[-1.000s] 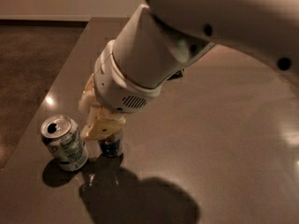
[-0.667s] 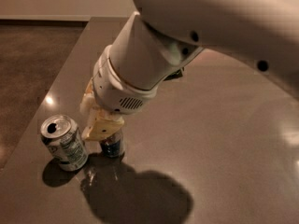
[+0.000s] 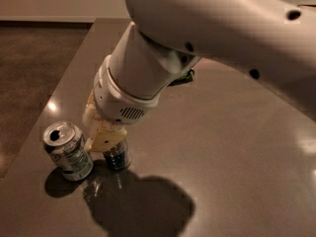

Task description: Move redbull can near 7up can

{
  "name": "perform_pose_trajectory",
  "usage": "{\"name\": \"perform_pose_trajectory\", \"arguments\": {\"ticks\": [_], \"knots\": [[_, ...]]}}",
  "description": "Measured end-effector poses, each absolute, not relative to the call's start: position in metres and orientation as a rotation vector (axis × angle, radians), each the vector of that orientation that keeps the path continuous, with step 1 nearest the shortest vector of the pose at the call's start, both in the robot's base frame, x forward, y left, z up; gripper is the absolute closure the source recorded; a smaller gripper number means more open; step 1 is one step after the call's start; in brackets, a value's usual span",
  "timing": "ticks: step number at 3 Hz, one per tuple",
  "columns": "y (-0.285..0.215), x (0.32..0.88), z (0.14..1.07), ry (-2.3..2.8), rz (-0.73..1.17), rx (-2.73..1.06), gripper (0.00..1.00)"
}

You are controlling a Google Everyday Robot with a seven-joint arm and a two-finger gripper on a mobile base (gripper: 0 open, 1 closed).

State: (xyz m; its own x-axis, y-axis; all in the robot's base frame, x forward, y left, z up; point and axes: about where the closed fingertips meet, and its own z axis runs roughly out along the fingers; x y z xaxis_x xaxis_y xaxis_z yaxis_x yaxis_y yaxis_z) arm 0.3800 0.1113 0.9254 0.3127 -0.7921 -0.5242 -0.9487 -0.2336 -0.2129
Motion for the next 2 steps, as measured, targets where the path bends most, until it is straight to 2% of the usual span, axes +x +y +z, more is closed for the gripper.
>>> {"name": "perform_pose_trajectory", "arguments": {"ticks": [2], "knots": [[0.1126, 0.3800, 0.9258, 1.540, 0.428, -2.100, 0.15]]}}
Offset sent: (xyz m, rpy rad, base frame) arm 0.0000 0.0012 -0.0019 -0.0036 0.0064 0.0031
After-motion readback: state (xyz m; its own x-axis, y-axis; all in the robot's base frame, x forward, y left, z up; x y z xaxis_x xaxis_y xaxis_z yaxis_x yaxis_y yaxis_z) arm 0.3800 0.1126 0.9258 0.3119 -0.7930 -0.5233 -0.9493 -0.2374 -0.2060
